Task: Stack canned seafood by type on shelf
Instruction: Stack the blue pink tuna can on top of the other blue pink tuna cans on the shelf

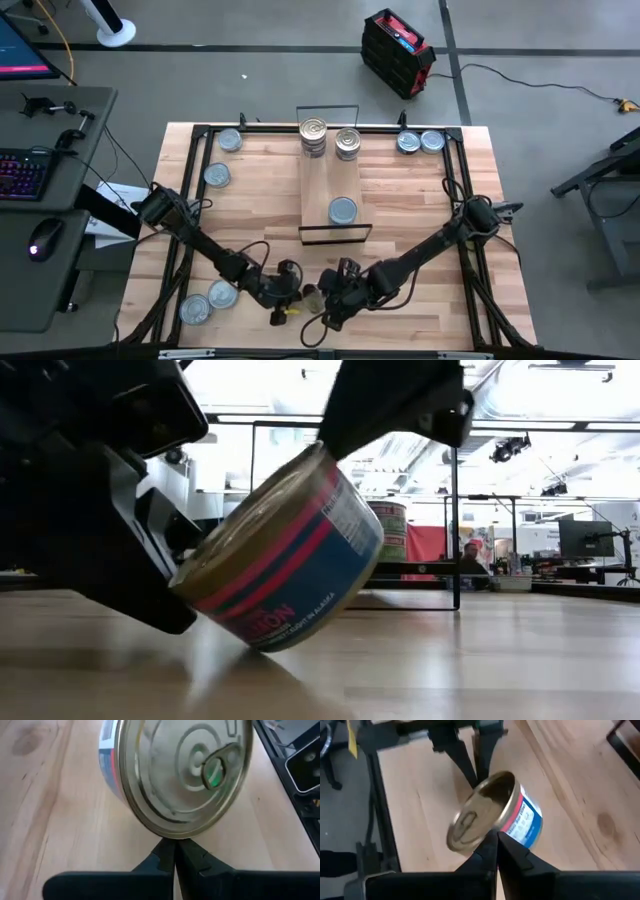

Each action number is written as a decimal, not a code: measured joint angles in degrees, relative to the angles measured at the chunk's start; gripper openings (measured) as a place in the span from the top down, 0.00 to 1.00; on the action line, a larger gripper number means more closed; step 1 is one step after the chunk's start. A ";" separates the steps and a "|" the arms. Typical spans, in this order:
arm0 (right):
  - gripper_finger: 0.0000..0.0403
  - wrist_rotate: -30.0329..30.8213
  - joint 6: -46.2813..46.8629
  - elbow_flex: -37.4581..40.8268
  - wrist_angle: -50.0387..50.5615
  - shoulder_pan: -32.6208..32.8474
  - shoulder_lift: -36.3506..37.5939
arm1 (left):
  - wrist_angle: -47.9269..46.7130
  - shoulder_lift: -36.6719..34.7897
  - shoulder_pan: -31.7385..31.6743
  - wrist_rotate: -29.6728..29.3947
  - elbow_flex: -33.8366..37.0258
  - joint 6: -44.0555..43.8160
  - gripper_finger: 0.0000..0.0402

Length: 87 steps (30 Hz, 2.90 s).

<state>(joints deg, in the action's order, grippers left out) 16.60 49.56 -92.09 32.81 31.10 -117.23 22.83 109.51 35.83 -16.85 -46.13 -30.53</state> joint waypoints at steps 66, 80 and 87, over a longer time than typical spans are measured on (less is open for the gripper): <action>0.24 -15.31 -36.98 -5.31 14.78 -8.03 -0.57 | -18.89 -33.18 12.39 -20.52 0.07 -20.60 1.00; 0.23 -17.20 -43.58 -5.35 13.21 -6.74 -0.34 | -14.01 -33.07 14.55 -23.26 0.07 -22.88 1.00; 0.23 -14.44 -44.07 -5.66 13.65 -5.36 -1.82 | -14.26 -33.07 14.32 -23.49 0.07 -19.16 1.00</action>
<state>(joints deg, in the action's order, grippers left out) 2.16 5.49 -97.76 46.46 25.74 -119.05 8.57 76.44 50.15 -40.33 -46.06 -49.69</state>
